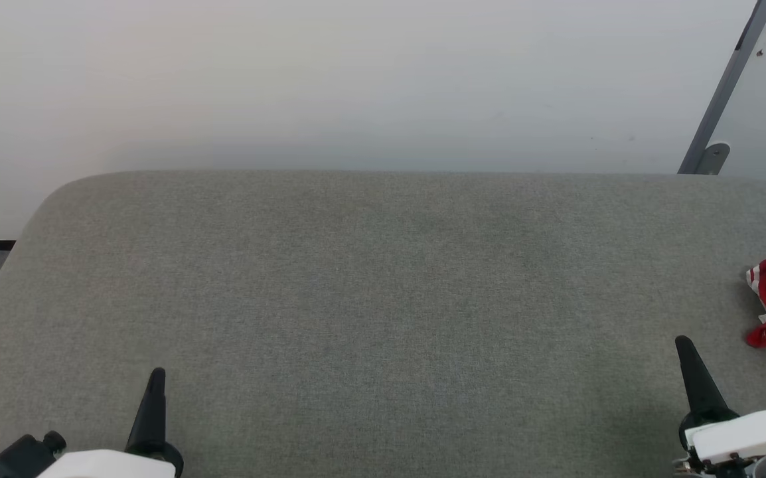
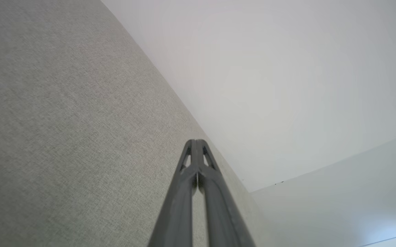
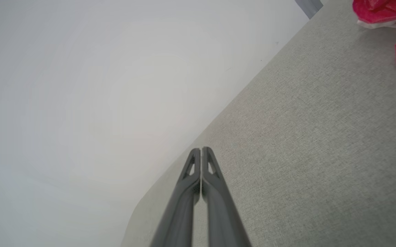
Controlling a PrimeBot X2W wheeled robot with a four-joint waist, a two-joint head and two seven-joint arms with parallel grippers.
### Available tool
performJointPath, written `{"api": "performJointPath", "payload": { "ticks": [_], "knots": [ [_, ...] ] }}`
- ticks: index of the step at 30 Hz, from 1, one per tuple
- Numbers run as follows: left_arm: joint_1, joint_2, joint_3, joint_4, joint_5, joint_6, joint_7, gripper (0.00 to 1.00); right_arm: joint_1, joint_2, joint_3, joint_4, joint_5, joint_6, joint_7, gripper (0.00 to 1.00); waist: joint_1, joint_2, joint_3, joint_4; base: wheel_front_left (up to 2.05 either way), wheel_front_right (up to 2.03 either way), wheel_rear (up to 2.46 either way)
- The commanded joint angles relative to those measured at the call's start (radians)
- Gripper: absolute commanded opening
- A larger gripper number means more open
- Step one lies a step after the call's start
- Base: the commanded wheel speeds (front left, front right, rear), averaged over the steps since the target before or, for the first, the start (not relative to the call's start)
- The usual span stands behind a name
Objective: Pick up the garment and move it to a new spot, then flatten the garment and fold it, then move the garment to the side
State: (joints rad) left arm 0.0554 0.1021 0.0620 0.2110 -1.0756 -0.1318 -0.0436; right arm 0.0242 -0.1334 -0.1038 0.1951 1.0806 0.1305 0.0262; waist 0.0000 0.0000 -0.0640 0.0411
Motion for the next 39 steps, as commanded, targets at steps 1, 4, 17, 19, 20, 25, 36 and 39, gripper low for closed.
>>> {"api": "performJointPath", "payload": {
  "ticks": [1, 4, 17, 19, 20, 25, 36, 39],
  "knots": [
    [-0.032, 0.004, 0.007, -0.008, -0.03, 0.001, 0.007, 0.0, -0.03, 0.0, -0.005, -0.008, 0.026, 0.0, 0.003, 0.0, 0.0, 0.0, 0.001, -0.001, 0.0, 0.0, 0.0],
    [-0.039, 0.001, 0.009, -0.006, -0.057, 0.001, 0.015, 0.0, -0.034, 0.005, -0.005, -0.004, 0.055, 0.0, 0.009, 0.0, 0.0, 0.0, 0.004, -0.003, 0.0, 0.0, 0.0],
    [-0.071, -0.012, 0.02, 0.004, -0.165, 0.001, 0.047, 0.0, -0.06, 0.023, -0.007, 0.009, 0.163, 0.0, 0.027, 0.0, 0.0, 0.0, 0.015, -0.009, 0.0, 0.0, 0.0],
    [-0.074, -0.014, 0.021, 0.005, -0.183, 0.001, 0.053, 0.0, -0.064, 0.025, -0.007, 0.011, 0.18, 0.0, 0.031, 0.0, 0.0, 0.0, 0.017, -0.011, 0.0, 0.0, 0.0],
    [-0.077, -0.015, 0.022, 0.006, -0.191, 0.001, 0.055, 0.0, -0.065, 0.027, -0.007, 0.012, 0.188, 0.0, 0.032, 0.0, 0.0, 0.0, 0.018, -0.011, 0.0, 0.0, 0.0],
    [-0.089, -0.019, 0.026, 0.009, -0.231, 0.001, 0.068, 0.0, -0.073, 0.034, -0.008, 0.016, 0.229, 0.0, 0.039, 0.0, 0.0, 0.0, 0.023, -0.014, 0.0, 0.0, 0.0],
    [-0.11, -0.027, 0.034, 0.016, -0.316, 0.002, 0.094, 0.0, -0.09, 0.048, -0.009, 0.025, 0.312, 0.0, 0.054, 0.0, 0.0, 0.0, 0.033, -0.02, 0.0, 0.0, 0.0],
    [-0.119, -0.029, 0.036, 0.018, -0.34, 0.002, 0.101, 0.0, -0.098, 0.052, -0.009, 0.027, 0.333, 0.0, 0.056, 0.0, 0.0, 0.0, 0.036, -0.022, 0.0, 0.0, 0.0]
  ]
}}
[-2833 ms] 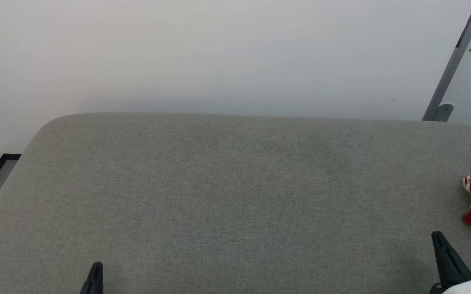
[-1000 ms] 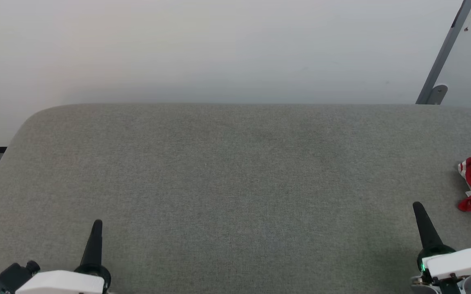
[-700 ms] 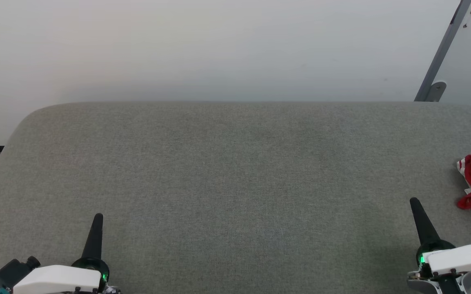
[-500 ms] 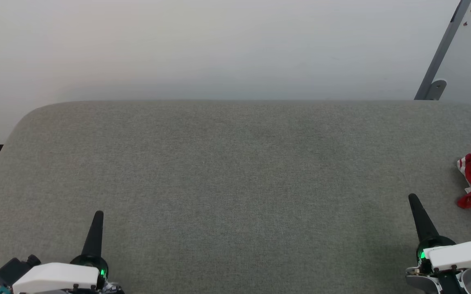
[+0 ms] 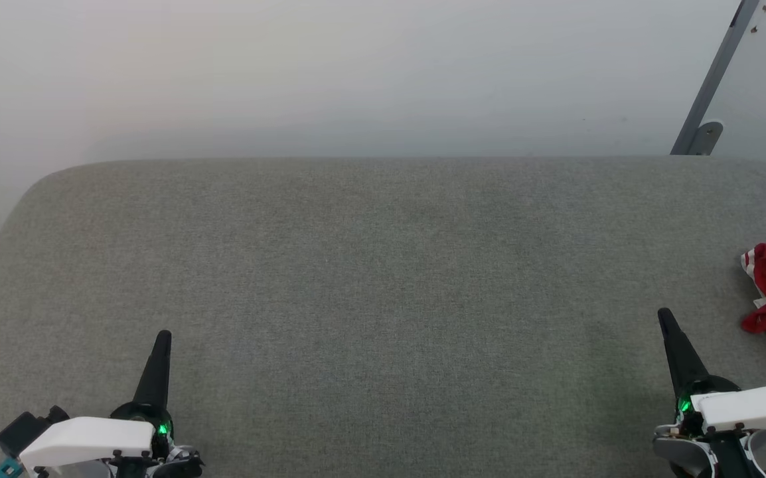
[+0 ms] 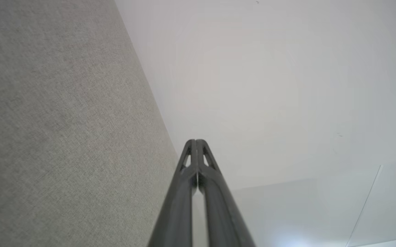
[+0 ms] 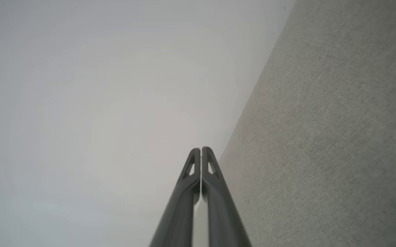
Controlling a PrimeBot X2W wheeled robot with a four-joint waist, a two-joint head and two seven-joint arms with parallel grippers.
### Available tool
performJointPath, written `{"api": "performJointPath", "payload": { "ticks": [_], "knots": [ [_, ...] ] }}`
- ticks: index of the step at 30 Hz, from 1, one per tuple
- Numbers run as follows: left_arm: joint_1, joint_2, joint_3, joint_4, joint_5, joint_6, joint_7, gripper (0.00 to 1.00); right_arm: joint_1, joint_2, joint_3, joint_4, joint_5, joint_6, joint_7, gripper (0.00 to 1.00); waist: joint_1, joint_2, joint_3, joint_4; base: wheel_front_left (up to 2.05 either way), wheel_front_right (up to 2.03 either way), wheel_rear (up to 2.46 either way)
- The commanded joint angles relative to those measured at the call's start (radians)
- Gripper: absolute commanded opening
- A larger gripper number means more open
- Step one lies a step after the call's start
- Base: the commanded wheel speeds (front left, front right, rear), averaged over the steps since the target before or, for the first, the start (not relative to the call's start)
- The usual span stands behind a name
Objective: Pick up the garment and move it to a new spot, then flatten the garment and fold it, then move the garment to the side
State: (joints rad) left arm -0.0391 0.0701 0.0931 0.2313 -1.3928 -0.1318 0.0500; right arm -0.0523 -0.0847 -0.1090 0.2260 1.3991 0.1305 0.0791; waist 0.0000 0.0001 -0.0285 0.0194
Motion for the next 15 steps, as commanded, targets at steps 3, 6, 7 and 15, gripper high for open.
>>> {"api": "performJointPath", "payload": {
  "ticks": [3, 6, 7, 15],
  "knots": [
    [-0.03, 0.0, 0.007, -0.001, -0.04, 0.002, 0.013, 0.0, -0.025, 0.006, -0.005, -0.002, 0.037, 0.0, 0.007, 0.0, 0.0, -0.0001, 0.004, -0.002, 0.0, 0.0, 0.0],
    [-0.033, -0.003, 0.009, 0.001, -0.062, 0.002, 0.02, 0.0, -0.028, 0.01, -0.005, 0.001, 0.057, 0.0, 0.01, 0.0, 0.0, -0.0001, 0.006, -0.004, 0.0, 0.0, 0.0],
    [-0.035, -0.004, 0.009, 0.002, -0.069, 0.002, 0.021, 0.0, -0.029, 0.011, -0.005, 0.002, 0.064, 0.0, 0.011, 0.0, 0.0, -0.0001, 0.007, -0.005, 0.0, 0.0, 0.0],
    [-0.05, -0.01, 0.015, 0.006, -0.121, 0.002, 0.038, 0.0, -0.042, 0.02, -0.005, 0.009, 0.115, 0.0, 0.019, 0.0, 0.0, -0.0001, 0.015, -0.009, 0.0, 0.0, 0.0]
  ]
}}
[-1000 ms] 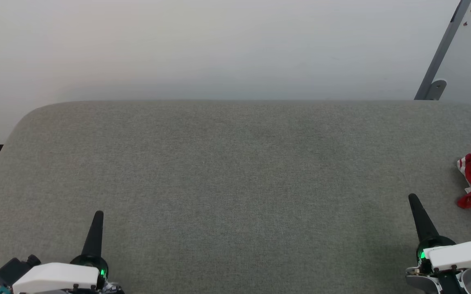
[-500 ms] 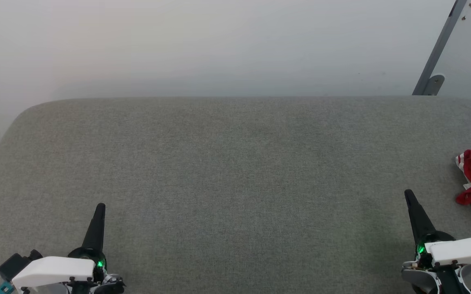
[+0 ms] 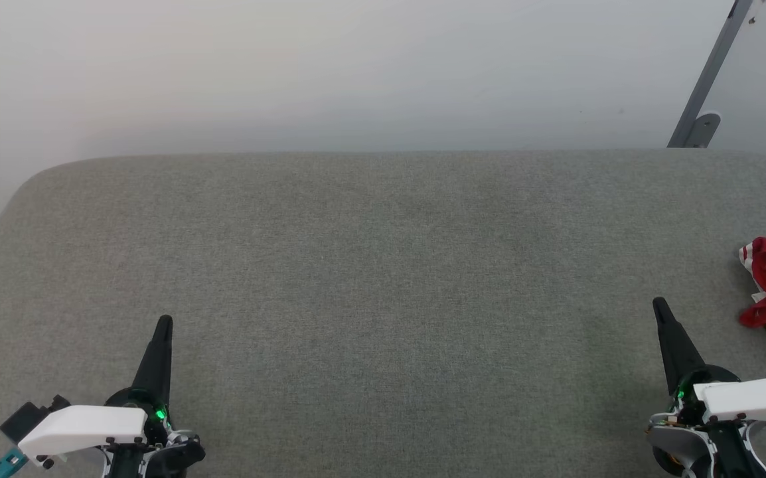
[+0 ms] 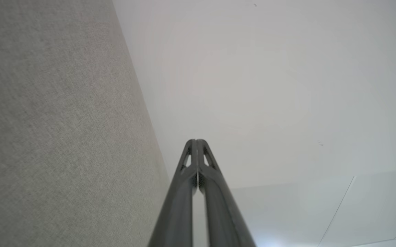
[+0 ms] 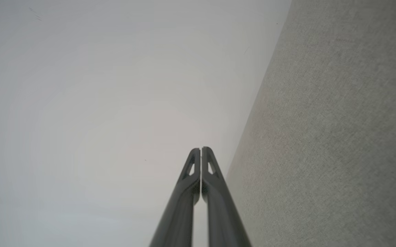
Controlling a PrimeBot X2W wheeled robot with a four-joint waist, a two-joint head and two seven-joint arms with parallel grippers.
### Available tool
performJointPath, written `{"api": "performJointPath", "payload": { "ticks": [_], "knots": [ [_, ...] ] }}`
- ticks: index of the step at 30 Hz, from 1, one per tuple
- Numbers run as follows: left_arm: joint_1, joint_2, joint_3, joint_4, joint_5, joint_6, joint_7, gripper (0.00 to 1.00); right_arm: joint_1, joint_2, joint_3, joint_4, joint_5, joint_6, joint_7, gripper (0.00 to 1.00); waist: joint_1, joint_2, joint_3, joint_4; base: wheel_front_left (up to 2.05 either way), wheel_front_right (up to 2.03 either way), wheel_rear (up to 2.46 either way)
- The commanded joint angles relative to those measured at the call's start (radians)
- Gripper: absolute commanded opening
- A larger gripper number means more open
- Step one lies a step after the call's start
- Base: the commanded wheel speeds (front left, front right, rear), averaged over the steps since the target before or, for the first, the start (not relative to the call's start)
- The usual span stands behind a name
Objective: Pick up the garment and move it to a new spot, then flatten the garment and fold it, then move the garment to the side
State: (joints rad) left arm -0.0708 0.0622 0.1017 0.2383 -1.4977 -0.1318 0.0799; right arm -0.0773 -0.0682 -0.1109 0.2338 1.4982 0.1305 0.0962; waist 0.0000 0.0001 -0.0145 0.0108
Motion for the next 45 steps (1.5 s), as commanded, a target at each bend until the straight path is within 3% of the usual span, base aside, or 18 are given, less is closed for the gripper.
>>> {"api": "performJointPath", "payload": {
  "ticks": [1, 19, 45],
  "knots": [
    [-0.019, -0.003, 0.007, 0.0, -0.022, 0.002, 0.011, 0.0, -0.018, 0.005, -0.004, 0.002, 0.022, 0.0, 0.004, 0.0, 0.0, -0.0001, 0.002, -0.001, 0.0, 0.0, 0.0],
    [-0.048, -0.013, 0.015, 0.008, -0.117, 0.002, 0.038, 0.0, -0.038, 0.021, -0.004, 0.014, 0.12, 0.0, 0.021, 0.0, 0.0, -0.0001, 0.018, -0.011, 0.0, 0.0, 0.0],
    [-0.046, -0.012, 0.015, 0.008, -0.115, 0.002, 0.039, 0.0, -0.035, 0.02, -0.004, 0.013, 0.116, 0.0, 0.019, 0.0, 0.0, -0.0001, 0.018, -0.011, 0.0, 0.0, 0.0]
  ]
}}
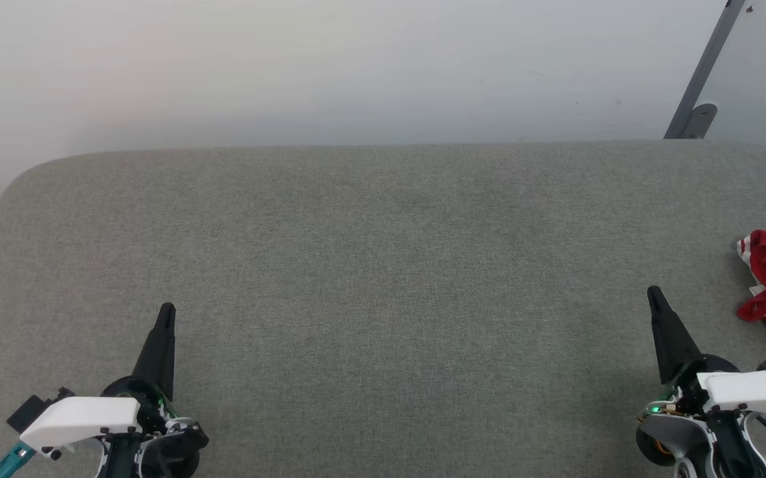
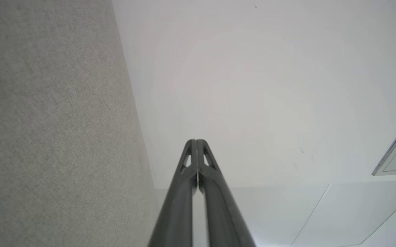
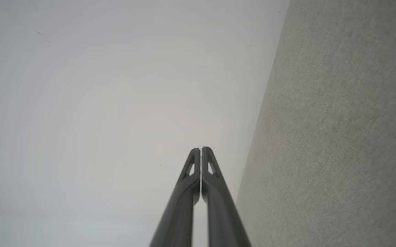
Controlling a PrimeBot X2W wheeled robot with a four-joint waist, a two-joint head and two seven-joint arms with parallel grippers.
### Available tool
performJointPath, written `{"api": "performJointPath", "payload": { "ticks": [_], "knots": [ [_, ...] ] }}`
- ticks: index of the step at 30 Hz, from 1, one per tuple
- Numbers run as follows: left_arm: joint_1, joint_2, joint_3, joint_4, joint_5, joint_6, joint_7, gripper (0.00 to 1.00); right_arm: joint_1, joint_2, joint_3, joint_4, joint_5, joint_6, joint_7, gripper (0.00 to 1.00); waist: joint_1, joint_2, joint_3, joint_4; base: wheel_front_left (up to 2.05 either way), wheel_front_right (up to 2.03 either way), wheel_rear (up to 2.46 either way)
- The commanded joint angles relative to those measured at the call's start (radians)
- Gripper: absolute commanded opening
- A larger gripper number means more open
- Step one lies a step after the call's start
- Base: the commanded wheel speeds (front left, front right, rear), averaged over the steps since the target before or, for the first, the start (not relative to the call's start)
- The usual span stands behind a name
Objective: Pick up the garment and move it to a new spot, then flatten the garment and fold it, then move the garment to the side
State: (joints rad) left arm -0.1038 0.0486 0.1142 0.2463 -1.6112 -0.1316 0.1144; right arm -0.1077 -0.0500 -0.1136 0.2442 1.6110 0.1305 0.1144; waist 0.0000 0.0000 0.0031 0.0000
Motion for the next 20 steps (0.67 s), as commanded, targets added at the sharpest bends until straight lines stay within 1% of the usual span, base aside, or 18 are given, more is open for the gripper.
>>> {"api": "performJointPath", "payload": {
  "ticks": [1, 20],
  "knots": [
    [-0.013, 0.002, 0.002, 0.0, -0.002, 0.002, 0.004, 0.0, -0.005, 0.002, -0.001, 0.003, 0.003, 0.0, 0.001, 0.0, 0.0, 0.0, 0.0, 0.0, 0.0, 0.0, 0.0],
    [-0.013, 0.002, 0.002, 0.0, -0.002, 0.002, 0.004, 0.0, -0.005, 0.002, -0.001, 0.003, 0.004, 0.0, 0.001, 0.0, 0.0, 0.0, 0.0, 0.0, 0.0, 0.0, 0.0]
  ]
}}
